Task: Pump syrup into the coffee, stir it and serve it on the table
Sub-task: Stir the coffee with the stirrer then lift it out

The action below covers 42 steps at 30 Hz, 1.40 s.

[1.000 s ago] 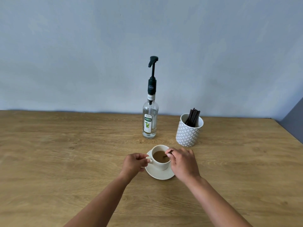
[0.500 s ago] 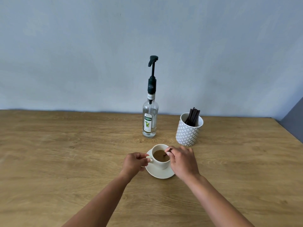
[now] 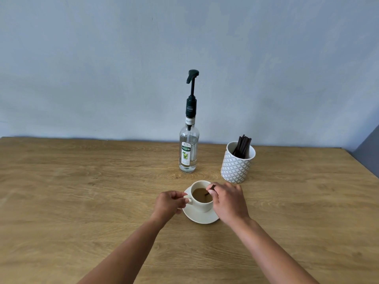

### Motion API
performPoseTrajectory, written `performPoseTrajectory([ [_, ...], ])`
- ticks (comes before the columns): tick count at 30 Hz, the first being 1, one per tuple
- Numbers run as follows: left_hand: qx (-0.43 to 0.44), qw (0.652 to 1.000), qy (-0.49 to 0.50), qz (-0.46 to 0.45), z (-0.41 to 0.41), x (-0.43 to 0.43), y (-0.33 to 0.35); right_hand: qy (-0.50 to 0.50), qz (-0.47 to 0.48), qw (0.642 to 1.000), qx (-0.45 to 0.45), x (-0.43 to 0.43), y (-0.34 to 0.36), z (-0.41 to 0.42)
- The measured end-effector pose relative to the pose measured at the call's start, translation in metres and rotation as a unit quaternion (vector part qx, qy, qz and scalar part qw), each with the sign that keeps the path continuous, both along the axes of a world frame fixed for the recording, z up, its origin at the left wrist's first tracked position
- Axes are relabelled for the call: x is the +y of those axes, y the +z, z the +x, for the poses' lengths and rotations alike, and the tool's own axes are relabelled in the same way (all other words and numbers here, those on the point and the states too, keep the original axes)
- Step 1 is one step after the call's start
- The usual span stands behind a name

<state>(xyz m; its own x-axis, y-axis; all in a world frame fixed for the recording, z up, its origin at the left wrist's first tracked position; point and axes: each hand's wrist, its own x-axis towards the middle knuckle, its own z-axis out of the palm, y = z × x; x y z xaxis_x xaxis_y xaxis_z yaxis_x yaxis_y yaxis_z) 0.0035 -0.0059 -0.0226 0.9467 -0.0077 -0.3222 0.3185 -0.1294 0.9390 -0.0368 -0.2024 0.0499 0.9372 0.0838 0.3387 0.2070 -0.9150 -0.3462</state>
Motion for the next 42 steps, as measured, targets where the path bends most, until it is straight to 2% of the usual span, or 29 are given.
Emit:
performPoseTrajectory([
  [10,0.002,1.000,0.000,0.000,0.000,0.000,0.000,0.039,0.047,0.998,0.008,0.009,0.001,-0.003],
  [17,0.000,1.000,-0.001,-0.004,-0.001,0.000,0.001,-0.007,-0.001,1.000,0.013,-0.004,0.000,0.001],
  [25,-0.006,1.000,-0.005,-0.004,-0.004,0.000,0.005,0.023,0.048,0.998,0.028,0.002,-0.001,0.003],
  [34,-0.006,1.000,-0.005,-0.002,-0.006,-0.001,0.009,-0.003,-0.003,1.000,0.010,-0.004,-0.001,0.001],
  [42,-0.004,1.000,-0.006,0.005,-0.007,0.000,0.008,0.025,0.040,0.999,0.022,0.004,-0.002,0.002],
])
